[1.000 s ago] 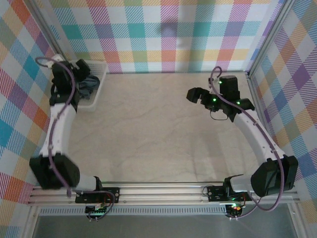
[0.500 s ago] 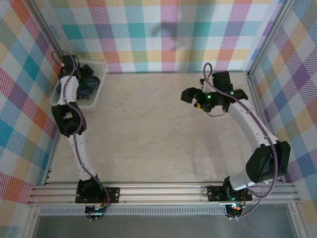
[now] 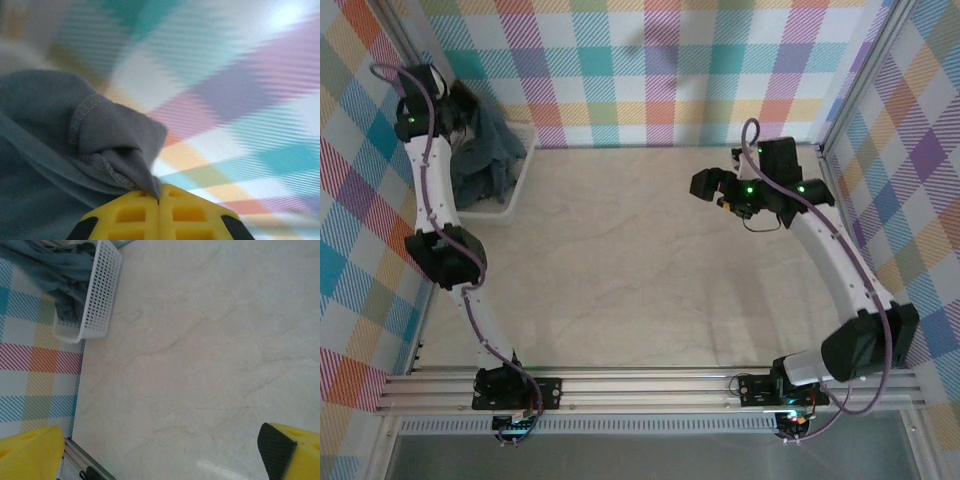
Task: Fold the inside-out t-shirt
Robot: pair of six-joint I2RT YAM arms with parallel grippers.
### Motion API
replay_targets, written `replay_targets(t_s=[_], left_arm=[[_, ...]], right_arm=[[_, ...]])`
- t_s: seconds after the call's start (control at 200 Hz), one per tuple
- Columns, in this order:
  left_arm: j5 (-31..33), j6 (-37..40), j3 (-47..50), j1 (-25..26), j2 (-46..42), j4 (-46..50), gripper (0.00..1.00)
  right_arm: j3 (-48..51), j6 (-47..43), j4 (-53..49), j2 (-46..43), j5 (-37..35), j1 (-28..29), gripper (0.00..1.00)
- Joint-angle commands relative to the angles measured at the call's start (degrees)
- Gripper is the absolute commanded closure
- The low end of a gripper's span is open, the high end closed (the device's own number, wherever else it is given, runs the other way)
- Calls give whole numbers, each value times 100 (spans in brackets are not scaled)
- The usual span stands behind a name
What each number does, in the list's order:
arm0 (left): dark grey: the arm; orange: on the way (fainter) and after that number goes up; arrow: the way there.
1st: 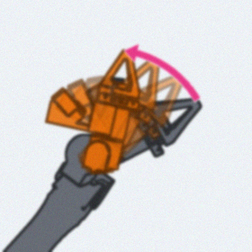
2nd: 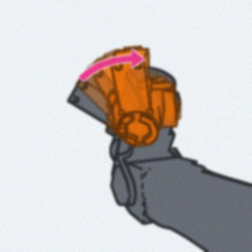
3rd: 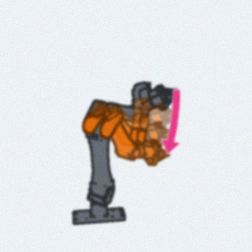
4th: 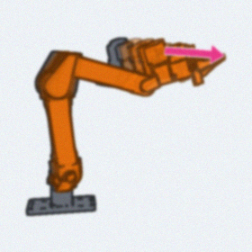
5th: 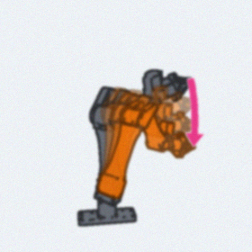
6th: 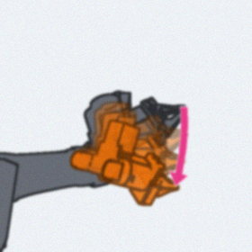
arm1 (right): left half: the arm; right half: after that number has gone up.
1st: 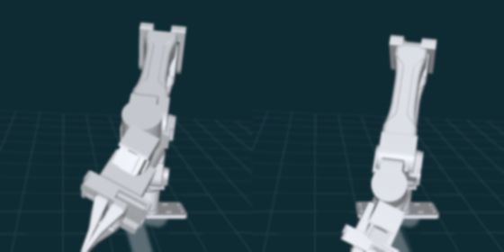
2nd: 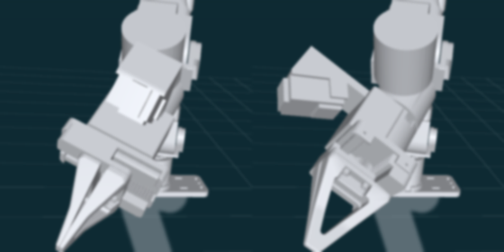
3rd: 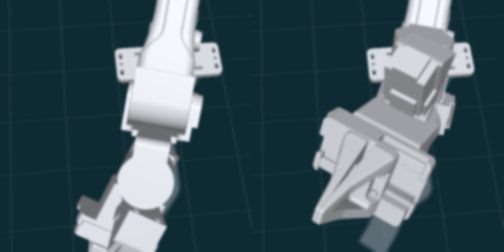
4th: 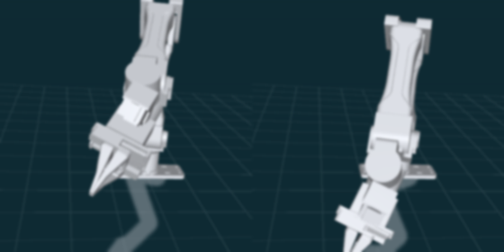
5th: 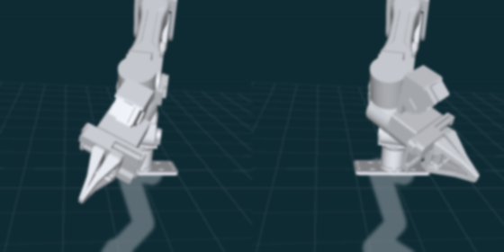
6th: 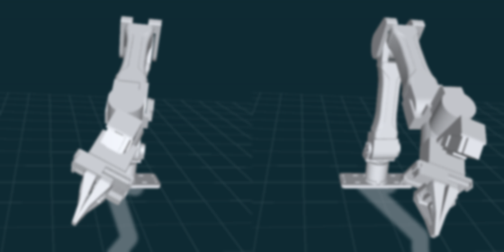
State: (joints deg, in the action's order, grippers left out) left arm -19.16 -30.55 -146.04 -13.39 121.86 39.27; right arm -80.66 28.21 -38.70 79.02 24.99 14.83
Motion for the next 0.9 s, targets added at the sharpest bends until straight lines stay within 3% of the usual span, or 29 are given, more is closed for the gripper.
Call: replay_targets(t_s=[0.0,0.22,0.33,0.49,0.53,0.565,0.62,0.665,0.83,0.895], left_arm=[[-403,-137,-497,927,-1498,-440,100],[-201,182,-62,2251,-2446,-402,100],[49,576,1320,2530,-2867,-759,100],[-155,822,3284,3022,-3074,-1255,100],[10,903,3744,3171,-3126,-1354,94],[171,969,4140,3258,-3170,-1476,83],[506,999,4649,3316,-3227,-1534,54],[824,974,4921,3316,-3266,-1414,41],[1394,948,6347,3316,-3951,-1150,35],[1629,747,7119,3316,-4429,-1072,31]], right_arm=[[289,154,319,-562,-370,29,0],[642,270,539,-988,-734,28,0],[776,340,534,-999,-841,29,0],[806,326,418,-933,-879,29,0],[831,309,380,-924,-920,24,0],[854,279,314,-915,-975,28,0],[892,215,175,-890,-1059,29,0],[931,158,47,-855,-1092,28,0],[1287,62,-561,-784,-1093,52,0],[1707,115,-634,-957,-1128,322,3]])
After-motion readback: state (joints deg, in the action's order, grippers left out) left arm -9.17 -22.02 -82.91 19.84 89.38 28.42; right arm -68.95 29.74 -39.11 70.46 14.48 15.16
